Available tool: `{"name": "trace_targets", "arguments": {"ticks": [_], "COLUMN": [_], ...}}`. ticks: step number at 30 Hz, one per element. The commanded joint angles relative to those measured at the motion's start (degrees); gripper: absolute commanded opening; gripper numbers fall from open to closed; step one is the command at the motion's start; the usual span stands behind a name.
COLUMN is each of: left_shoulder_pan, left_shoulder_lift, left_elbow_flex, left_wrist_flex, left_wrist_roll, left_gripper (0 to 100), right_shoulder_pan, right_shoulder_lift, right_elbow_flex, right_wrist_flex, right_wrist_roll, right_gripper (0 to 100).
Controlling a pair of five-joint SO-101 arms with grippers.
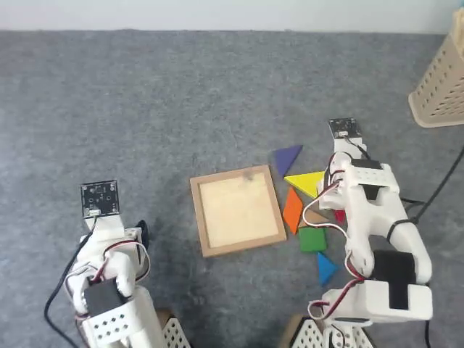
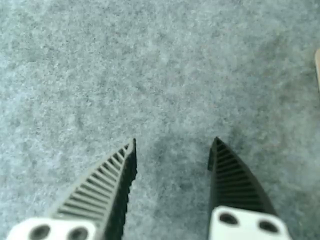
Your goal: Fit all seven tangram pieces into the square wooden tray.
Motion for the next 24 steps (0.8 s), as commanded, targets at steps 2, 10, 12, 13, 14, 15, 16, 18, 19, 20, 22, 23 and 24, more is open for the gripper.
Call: {"name": "trace_targets", "arguments": {"ticks": [2, 10, 12, 13, 14, 15, 16, 18, 19, 20, 22, 23, 24], "left_shoulder_pan": [0.26, 0.26, 0.26, 0.26, 0.26, 0.26, 0.26, 0.26, 0.26, 0.26, 0.26, 0.26, 0.26], "left_shoulder_lift": [-0.7, -0.7, -0.7, -0.7, -0.7, -0.7, -0.7, -0.7, -0.7, -0.7, -0.7, -0.7, -0.7], "left_elbow_flex": [-0.31, -0.31, -0.31, -0.31, -0.31, -0.31, -0.31, -0.31, -0.31, -0.31, -0.31, -0.31, -0.31], "left_wrist_flex": [0.18, 0.18, 0.18, 0.18, 0.18, 0.18, 0.18, 0.18, 0.18, 0.18, 0.18, 0.18, 0.18], "left_wrist_roll": [0.53, 0.53, 0.53, 0.53, 0.53, 0.53, 0.53, 0.53, 0.53, 0.53, 0.53, 0.53, 0.53], "left_gripper": [23, 23, 23, 23, 23, 23, 23, 23, 23, 23, 23, 23, 23], "right_shoulder_pan": [0.31, 0.4, 0.48, 0.48, 0.48, 0.48, 0.48, 0.4, 0.4, 0.4, 0.48, 0.48, 0.48], "right_shoulder_lift": [0.22, 0.13, -0.66, -1.63, -2.86, -4.26, -5.58, -8.57, -9.98, -11.21, -13.32, -14.11, -14.81], "right_elbow_flex": [-0.7, -0.7, -0.7, -0.7, -0.44, -0.26, 0.18, 1.67, 2.55, 3.34, 4.84, 5.27, 5.63], "right_wrist_flex": [-2.07, -4.7, -4.97, -4.79, -4.79, -4.79, -4.7, -4.97, -5.14, -5.23, -5.32, -5.32, -5.32], "right_wrist_roll": [0.88, 0.53, 0.44, 0.44, 0.35, 0.35, 0.35, 0.26, 0.26, 0.26, -0.09, -1.14, -2.2], "right_gripper": [2.8, 1.9, 2.0, 2.0, 2.0, 2.0, 1.9, 1.7, 1.7, 1.7, 1.7, 1.7, 1.7]}}
